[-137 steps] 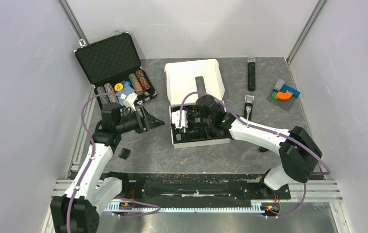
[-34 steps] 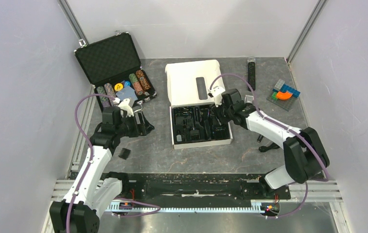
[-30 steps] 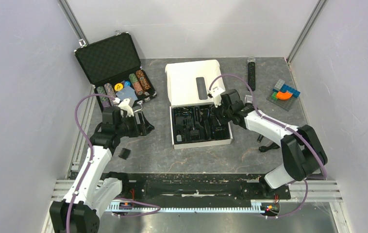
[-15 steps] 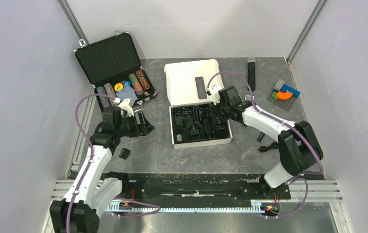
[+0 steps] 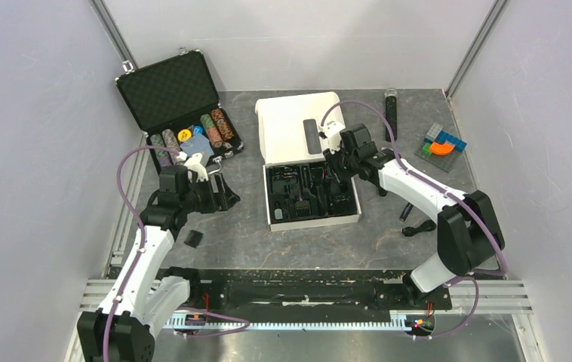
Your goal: Sort the hair-cutting tools
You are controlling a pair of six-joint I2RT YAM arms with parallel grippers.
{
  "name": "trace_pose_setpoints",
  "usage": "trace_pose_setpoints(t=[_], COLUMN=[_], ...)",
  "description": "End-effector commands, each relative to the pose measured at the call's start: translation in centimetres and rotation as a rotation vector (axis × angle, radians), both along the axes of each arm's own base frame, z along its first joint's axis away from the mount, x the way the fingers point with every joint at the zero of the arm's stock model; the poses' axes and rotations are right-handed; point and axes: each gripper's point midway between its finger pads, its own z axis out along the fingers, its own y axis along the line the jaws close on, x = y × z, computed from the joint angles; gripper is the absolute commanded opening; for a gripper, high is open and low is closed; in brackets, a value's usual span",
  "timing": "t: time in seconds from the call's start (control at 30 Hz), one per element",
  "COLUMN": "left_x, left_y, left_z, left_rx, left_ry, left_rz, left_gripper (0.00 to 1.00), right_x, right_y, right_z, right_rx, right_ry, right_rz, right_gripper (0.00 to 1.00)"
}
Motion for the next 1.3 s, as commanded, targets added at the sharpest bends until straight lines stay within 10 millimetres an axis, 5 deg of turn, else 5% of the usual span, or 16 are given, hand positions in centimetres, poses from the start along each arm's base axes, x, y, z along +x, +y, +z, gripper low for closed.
trace_pose_setpoints(t=[0.0, 0.4, 0.67, 0.77, 1.07, 1.27], left_x=[0.4, 0.4, 0.4, 0.5, 0.5, 0.5], left_y=[-0.3, -0.4, -0.3, -0.3, -0.3, -0.2], left_z=[0.5, 0.6, 0.5, 0.5, 0.4, 0.4], left_rx=[-0.014, -0.015, -0.014, -0.014, -0.012, -0.006], left_ry=[-0.029, -0.031, -0.027, -0.026, -0.023, -0.022], left_rz=[-0.009, -0.01, -0.011, -0.009, -0.007, -0.003], left_gripper=[0.8, 0.8, 0.8, 0.8, 0.8, 0.8], right_x=[1.1, -0.8, -1.4, -0.9, 0.9, -0.3], right_y=[0.8, -0.4, -1.5, -0.9, 0.6, -0.9], right_z=[0.1, -5.1, -6.7, -5.7, 1.8, 0.6], right_rx=[0.006, -0.082, -0.154, -0.125, 0.006, -0.023], right_ry=[-0.016, 0.133, 0.187, 0.16, -0.015, 0.004], right_rz=[0.014, 0.012, 0.003, 0.015, 0.005, -0.054], right_gripper=[0.28, 0.17, 0.17, 0.18, 0.3, 0.32])
